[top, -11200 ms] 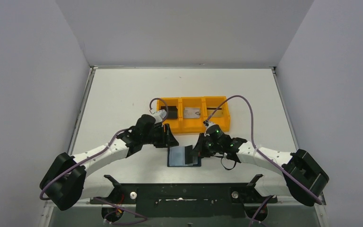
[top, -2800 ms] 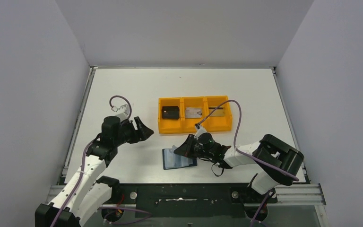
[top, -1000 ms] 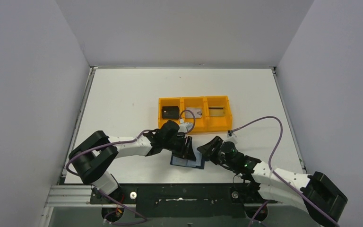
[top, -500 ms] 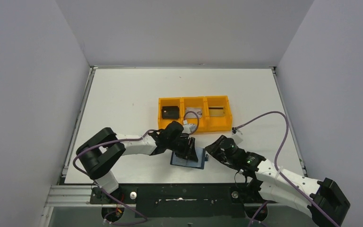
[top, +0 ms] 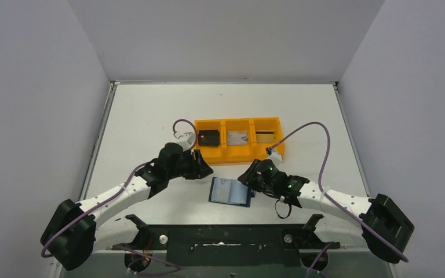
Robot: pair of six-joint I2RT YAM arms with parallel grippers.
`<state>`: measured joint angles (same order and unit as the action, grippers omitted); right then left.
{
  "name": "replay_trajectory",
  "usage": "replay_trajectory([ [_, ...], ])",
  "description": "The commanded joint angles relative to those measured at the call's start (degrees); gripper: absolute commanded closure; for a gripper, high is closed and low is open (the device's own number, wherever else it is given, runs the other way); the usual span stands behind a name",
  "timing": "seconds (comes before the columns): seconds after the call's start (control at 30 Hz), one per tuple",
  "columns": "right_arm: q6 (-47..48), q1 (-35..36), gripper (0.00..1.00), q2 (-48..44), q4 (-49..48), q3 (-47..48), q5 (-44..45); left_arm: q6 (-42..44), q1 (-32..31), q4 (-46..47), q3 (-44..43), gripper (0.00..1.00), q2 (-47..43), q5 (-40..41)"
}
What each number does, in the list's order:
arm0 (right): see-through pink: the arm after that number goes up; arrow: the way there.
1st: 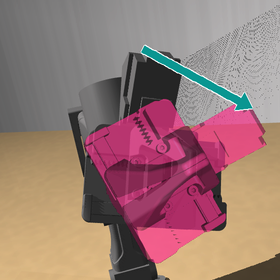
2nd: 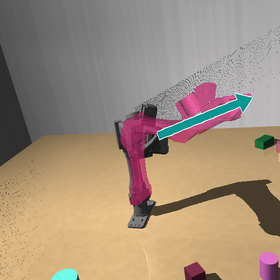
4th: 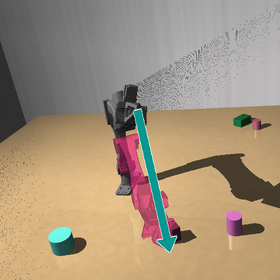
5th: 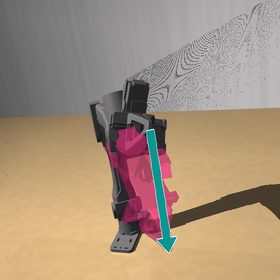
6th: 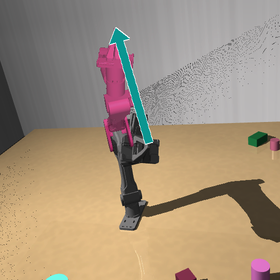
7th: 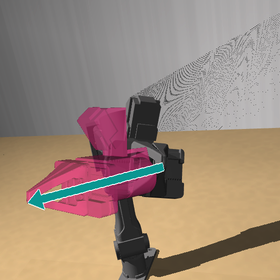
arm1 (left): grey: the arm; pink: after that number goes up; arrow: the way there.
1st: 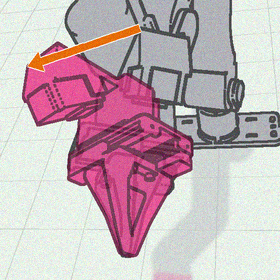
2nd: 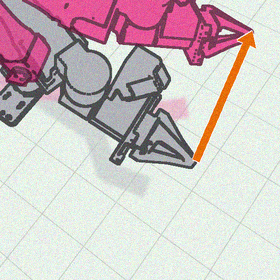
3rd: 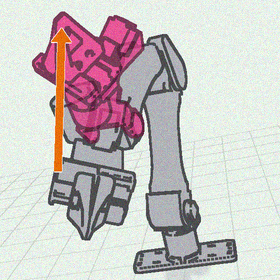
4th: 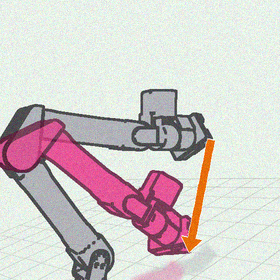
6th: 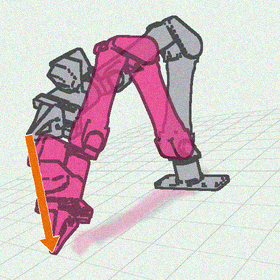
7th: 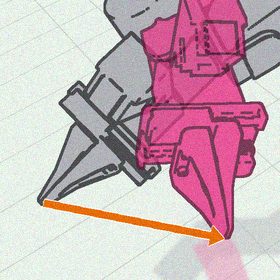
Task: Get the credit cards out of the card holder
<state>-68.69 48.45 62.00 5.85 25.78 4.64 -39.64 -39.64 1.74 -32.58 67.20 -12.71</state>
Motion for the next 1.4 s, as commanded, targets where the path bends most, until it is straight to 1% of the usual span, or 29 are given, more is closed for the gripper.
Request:
replay_trajectory([
  [0.0, 3.9, 2.6, 0.69, 5.6, -5.7, 5.7, -3.1, -2.3, 5.0, -5.4, 3.3, 0.57, -7.9, 5.8],
  [0.13, 4.6, 5.9, 0.66, 13.4, -1.5, 11.1, -1.1, -3.4, 8.4, -8.8, 4.9, 0.53, -14.0, 9.7],
  [0.23, 3.3, 8.3, 0.66, 18.2, 4.1, 15.0, 2.9, -3.4, 9.5, -10.6, 5.1, 0.51, -16.9, 11.3],
  [0.33, 1.7, 10.0, 0.64, 21.3, 9.4, 17.8, 6.7, -3.3, 10.0, -12.0, 5.0, 0.49, -18.2, 11.8],
  [0.57, 2.2, 10.5, 0.63, 27.3, 12.1, 20.5, 5.8, -3.5, 10.2, -11.8, 5.2, 0.49, -17.7, 10.8],
  [0.6, 2.6, 10.5, 0.64, 28.2, 12.2, 20.9, 5.4, -3.5, 10.2, -11.6, 5.2, 0.49, -17.5, 10.8],
  [0.7, 4.0, 11.2, 0.72, 30.9, 12.7, 23.3, 5.8, -3.4, 10.3, -11.3, 5.1, 0.49, -16.8, 10.2],
  [0.8, 5.3, 12.5, 0.86, 32.3, 15.2, 26.2, 7.9, -3.3, 10.4, -11.6, 5.0, 0.49, -16.6, 9.9],
  [0.87, 5.8, 12.8, 0.93, 32.6, 15.7, 27.4, 8.2, -3.3, 10.5, -11.9, 5.1, 0.49, -16.4, 9.6],
  [0.93, 6.8, 13.1, 0.97, 32.4, 14.7, 27.8, 7.7, -3.3, 10.5, -12.1, 5.2, 0.49, -16.4, 9.5],
  [1.07, 6.9, 13.0, 0.98, 30.6, 12.1, 27.2, 6.5, -3.3, 10.6, -12.4, 5.5, 0.49, -16.3, 9.3],
  [1.13, 7.0, 12.5, 0.98, 29.4, 8.8, 25.7, 4.9, -3.0, 10.7, -12.4, 5.2, 0.49, -16.0, 8.5],
  [1.23, 6.7, 10.5, 0.99, 27.8, 1.3, 21.7, 0.0, -2.6, 10.7, -11.7, 5.1, 0.49, -15.6, 7.0],
  [1.3, 5.8, 9.0, 0.99, 26.7, -5.7, 17.2, -4.6, -2.6, 10.7, -10.3, 5.2, 0.49, -15.4, 4.9],
  [1.37, 3.4, 8.0, 0.99, 25.4, -13.1, 12.6, -7.0, -3.0, 10.8, -8.7, 5.4, 0.49, -15.1, 2.5],
])
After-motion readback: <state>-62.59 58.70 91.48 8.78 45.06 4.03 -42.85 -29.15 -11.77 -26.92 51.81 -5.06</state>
